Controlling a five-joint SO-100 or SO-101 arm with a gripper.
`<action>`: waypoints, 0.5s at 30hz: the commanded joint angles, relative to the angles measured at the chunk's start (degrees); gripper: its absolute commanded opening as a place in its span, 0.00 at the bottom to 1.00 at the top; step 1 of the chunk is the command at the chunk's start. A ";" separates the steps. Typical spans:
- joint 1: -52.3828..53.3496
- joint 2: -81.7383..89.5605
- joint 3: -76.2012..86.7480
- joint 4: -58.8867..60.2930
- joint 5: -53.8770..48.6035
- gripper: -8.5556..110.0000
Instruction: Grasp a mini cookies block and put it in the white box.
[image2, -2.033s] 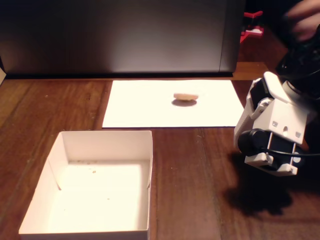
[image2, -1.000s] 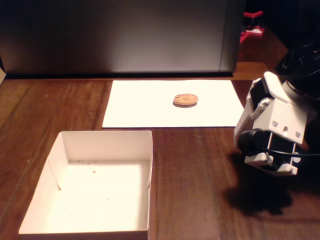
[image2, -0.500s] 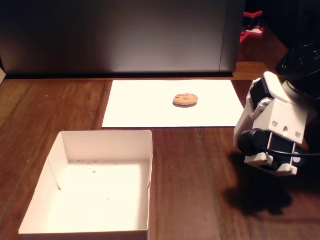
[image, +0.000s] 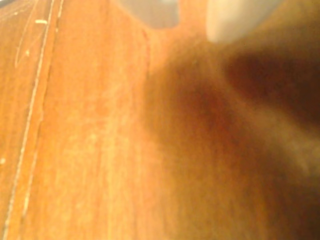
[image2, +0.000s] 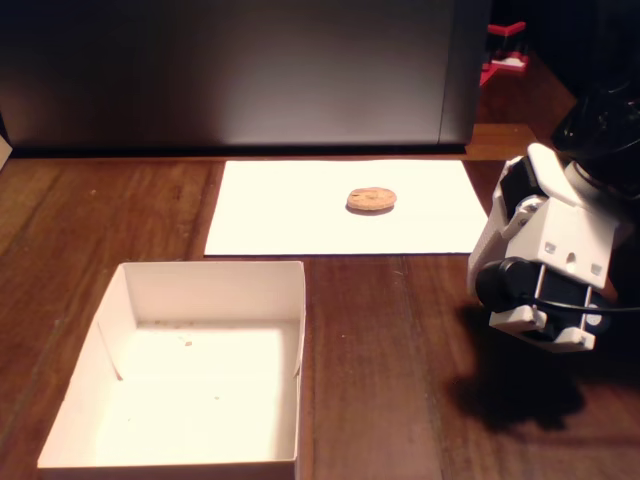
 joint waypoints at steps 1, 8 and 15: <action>-2.55 4.04 -0.09 -0.35 -0.26 0.07; -2.55 4.04 -0.09 -0.35 -0.26 0.08; -2.46 4.04 0.70 -3.69 -2.46 0.07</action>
